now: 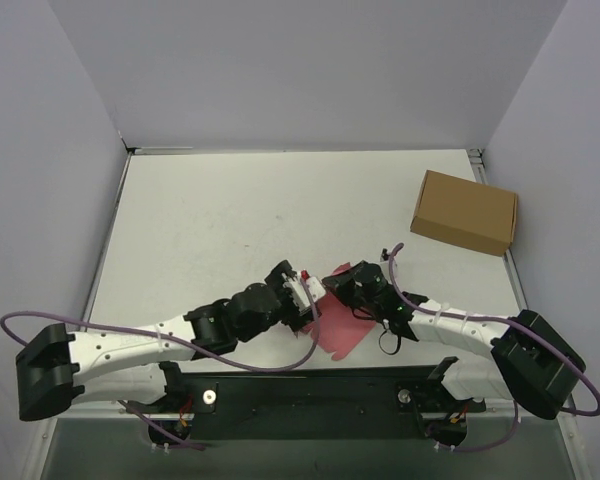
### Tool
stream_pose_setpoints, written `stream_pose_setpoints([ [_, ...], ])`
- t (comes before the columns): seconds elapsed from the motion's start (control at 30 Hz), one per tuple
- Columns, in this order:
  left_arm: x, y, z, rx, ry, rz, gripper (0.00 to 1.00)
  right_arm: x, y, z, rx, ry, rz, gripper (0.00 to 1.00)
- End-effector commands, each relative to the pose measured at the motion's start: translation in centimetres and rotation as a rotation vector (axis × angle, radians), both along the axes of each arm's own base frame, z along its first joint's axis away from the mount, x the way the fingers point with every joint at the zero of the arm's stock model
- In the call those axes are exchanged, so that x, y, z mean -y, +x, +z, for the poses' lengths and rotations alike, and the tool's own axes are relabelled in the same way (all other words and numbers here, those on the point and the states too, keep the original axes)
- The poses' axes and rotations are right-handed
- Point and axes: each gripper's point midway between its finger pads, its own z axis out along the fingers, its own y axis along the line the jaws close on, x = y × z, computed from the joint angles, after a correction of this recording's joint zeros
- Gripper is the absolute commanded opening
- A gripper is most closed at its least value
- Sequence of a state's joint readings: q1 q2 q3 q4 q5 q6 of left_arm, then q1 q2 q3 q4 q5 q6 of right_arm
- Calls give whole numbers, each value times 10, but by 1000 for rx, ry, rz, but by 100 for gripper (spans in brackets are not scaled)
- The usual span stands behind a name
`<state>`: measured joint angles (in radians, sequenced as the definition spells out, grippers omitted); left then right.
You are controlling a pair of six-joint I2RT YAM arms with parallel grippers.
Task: Fold the paper box
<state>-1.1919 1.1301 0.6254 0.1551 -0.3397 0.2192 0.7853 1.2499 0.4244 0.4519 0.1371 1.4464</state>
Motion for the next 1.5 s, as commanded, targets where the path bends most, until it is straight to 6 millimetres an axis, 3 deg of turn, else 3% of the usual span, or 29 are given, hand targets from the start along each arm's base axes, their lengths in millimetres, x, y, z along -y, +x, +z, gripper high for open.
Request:
stream_pose_setpoints([
  [0.0, -10, -10, 32, -99, -177, -9, 86, 2, 4, 12, 78, 62, 32, 0],
  [0.13, -29, -7, 10, -129, -145, 52, 86, 7, 5, 11, 78, 94, 43, 0],
  [0.3, -24, -4, -19, -168, -23, 55, 82, 13, 8, 10, 75, 85, 34, 0],
  [0.77, -11, 12, -39, -100, 119, 43, 78, 7, 5, 11, 65, 111, 65, 0],
  [1.13, 0, 26, -33, -19, 107, 52, 74, 5, 6, 11, 69, 121, 73, 0],
  [1.47, 8, 29, -46, 59, 156, 34, 67, -1, 4, 6, 59, 143, 88, 0],
])
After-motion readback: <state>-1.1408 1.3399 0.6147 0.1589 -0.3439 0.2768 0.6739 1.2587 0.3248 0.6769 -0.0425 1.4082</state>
